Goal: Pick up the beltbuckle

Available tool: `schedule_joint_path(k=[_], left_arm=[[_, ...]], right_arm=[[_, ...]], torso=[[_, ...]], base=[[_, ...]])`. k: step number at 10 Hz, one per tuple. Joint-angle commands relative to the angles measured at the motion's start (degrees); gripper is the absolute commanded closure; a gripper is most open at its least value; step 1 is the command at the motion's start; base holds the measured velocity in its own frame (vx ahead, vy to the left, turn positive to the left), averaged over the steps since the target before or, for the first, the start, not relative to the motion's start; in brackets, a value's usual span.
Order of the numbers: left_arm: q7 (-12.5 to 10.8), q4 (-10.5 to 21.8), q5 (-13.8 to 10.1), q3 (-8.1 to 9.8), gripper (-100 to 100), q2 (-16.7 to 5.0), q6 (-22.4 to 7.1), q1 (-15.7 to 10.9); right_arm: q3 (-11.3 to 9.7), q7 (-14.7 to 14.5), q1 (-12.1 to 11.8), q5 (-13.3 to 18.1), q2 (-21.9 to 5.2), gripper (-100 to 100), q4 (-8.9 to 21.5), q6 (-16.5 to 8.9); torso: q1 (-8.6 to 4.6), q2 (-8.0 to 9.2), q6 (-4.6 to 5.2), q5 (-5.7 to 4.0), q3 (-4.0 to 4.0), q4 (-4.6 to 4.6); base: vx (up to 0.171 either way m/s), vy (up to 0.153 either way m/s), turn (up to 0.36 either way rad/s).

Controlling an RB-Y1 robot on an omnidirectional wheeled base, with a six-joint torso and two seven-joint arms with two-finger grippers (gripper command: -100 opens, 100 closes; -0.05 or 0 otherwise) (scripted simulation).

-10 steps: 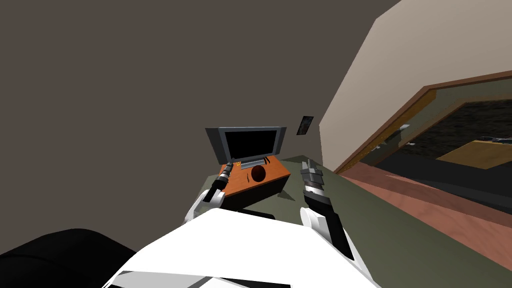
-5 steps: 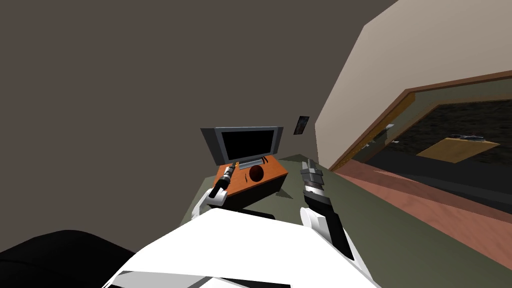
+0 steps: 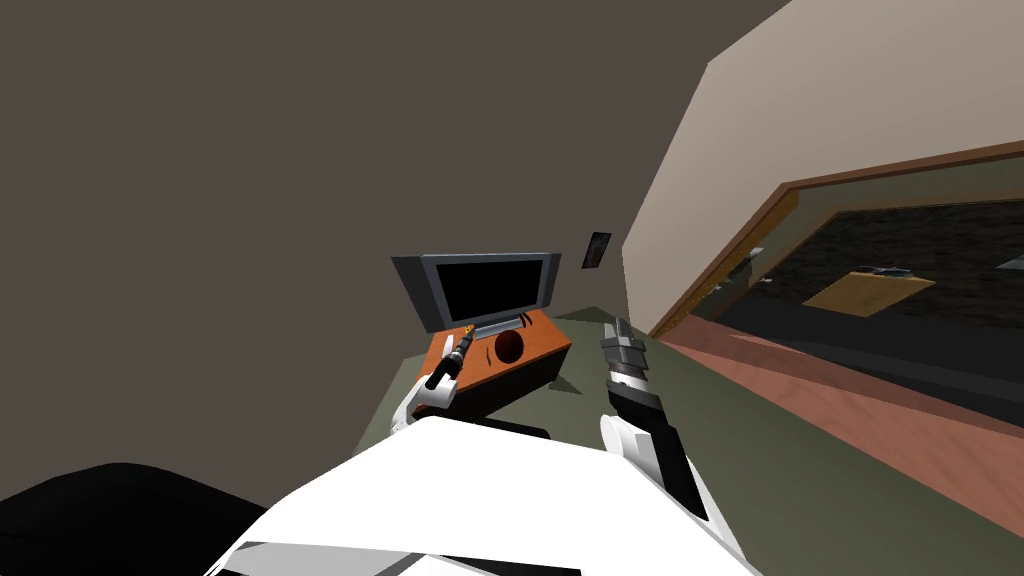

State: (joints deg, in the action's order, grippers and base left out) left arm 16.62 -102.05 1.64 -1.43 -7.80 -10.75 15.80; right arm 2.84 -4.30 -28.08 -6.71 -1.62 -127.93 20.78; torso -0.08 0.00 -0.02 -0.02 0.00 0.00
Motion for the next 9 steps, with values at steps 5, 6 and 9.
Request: schedule_joint_path(k=[5, 6, 9], left_arm=[[2.64, 7.42, -0.96, -0.19, -100, -0.79, -8.24, -3.87], [2.64, 7.43, -0.96, -0.19, -100, -0.79, -8.39, -3.87], [4.04, 12.58, -1.45, -0.33, -100, -1.45, -12.7, -6.55]], right_arm=[[0.0, 0.0, 0.0, 0.0, 0.0, 0, 0.0, 0.0], [0.0, 0.0, 0.0, 0.0, 0.0, 0, 0.0, 0.0], [0.0, 0.0, 0.0, 0.0, 0.0, 0, 0.0, 0.0]], torso=[[0.0, 0.0, -0.01, 0.0, 0.0, 0.0], [-0.03, -0.02, 0.01, -0.01, -0.01, 0.0], [-0.07, -0.04, 0.01, -0.02, -0.02, 0.0]], base=[[0.006, -0.024, -0.063], [0.006, -0.026, -0.033], [0.009, -0.037, -0.067]])
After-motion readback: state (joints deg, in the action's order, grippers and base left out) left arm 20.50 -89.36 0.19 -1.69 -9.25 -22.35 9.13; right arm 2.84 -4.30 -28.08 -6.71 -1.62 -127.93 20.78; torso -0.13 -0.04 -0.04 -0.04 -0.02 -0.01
